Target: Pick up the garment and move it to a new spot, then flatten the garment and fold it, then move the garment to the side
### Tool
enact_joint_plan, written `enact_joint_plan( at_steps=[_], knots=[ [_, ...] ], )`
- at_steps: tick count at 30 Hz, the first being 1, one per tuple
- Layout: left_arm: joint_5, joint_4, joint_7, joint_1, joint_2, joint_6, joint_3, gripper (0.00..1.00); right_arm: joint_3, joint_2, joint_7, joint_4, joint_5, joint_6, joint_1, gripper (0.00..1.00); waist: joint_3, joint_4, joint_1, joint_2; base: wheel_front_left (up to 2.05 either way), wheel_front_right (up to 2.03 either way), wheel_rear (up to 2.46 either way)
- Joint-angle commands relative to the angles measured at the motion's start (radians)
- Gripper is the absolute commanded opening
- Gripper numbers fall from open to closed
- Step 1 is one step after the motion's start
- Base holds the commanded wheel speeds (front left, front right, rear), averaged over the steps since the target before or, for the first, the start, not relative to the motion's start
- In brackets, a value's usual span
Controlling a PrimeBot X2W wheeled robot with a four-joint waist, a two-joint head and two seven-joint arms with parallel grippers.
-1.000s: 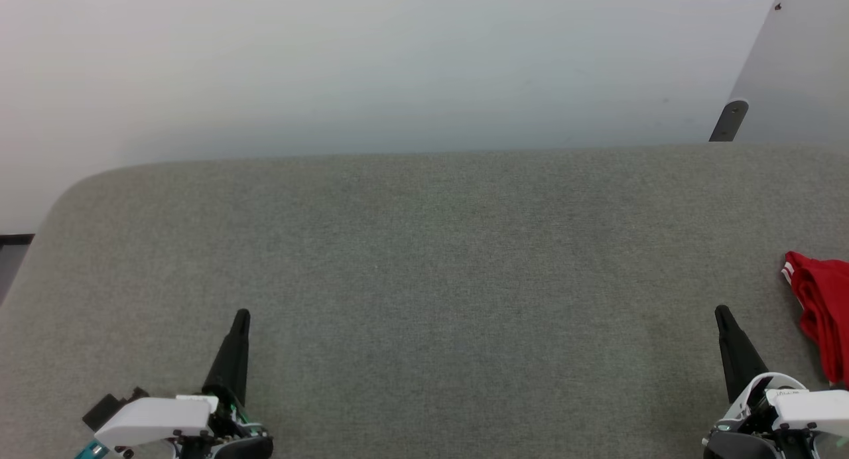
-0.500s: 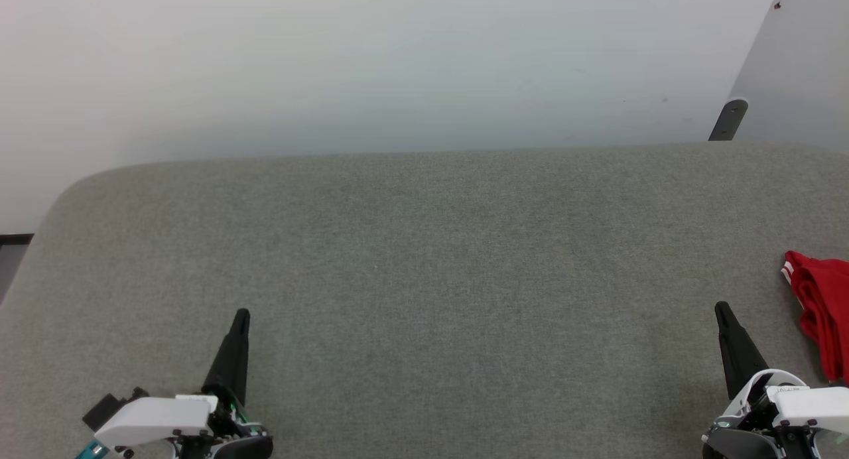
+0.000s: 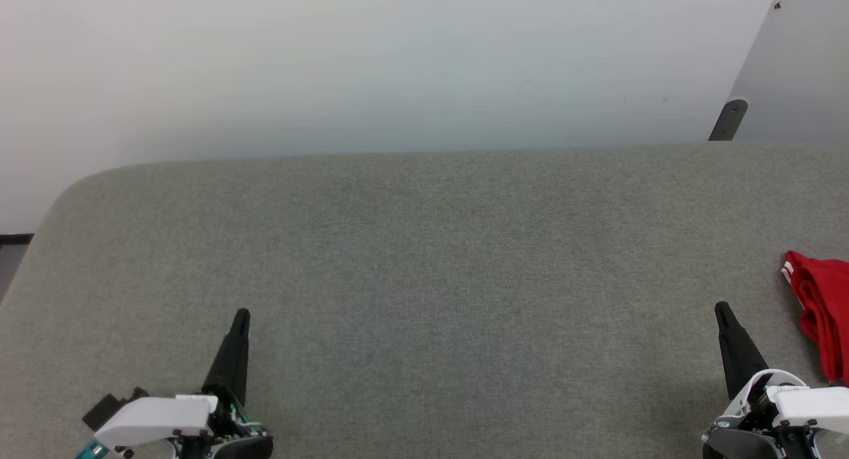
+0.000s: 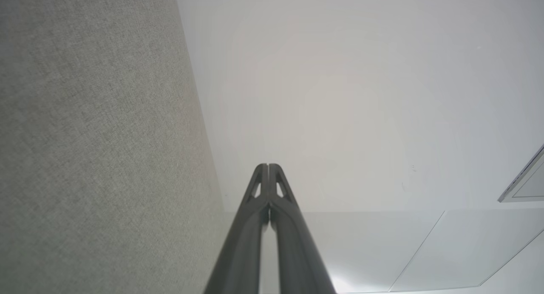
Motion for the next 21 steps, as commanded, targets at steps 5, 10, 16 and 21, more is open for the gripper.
enact_joint_plan(
  at_steps=[5, 10, 16, 21],
  knots=[
    [-0.001, 0.001, 0.003, -0.010, -0.001, -0.003, 0.003, 0.00, 0.000, 0.004, 0.002, 0.000, 0.004, 0.000, -0.004, 0.00, 0.000, 0.000, 0.0000, -0.0001, 0.00, 0.00, 0.00],
    [-0.001, 0.001, 0.003, -0.010, -0.001, -0.003, 0.003, 0.00, 0.000, 0.004, 0.002, 0.000, 0.004, 0.000, -0.004, 0.00, 0.000, 0.000, 0.0000, -0.0001, 0.00, 0.00, 0.00],
    [-0.001, 0.001, 0.003, -0.010, -0.001, -0.003, 0.003, 0.00, 0.000, 0.004, 0.002, 0.000, 0.004, 0.000, -0.004, 0.00, 0.000, 0.000, 0.0000, -0.0001, 0.00, 0.00, 0.00],
    [-0.001, 0.001, 0.003, -0.010, -0.002, -0.003, 0.003, 0.00, 0.000, 0.004, 0.002, 0.000, 0.004, 0.000, -0.004, 0.00, 0.000, 0.000, 0.0000, -0.0001, 0.00, 0.00, 0.00]
  ],
)
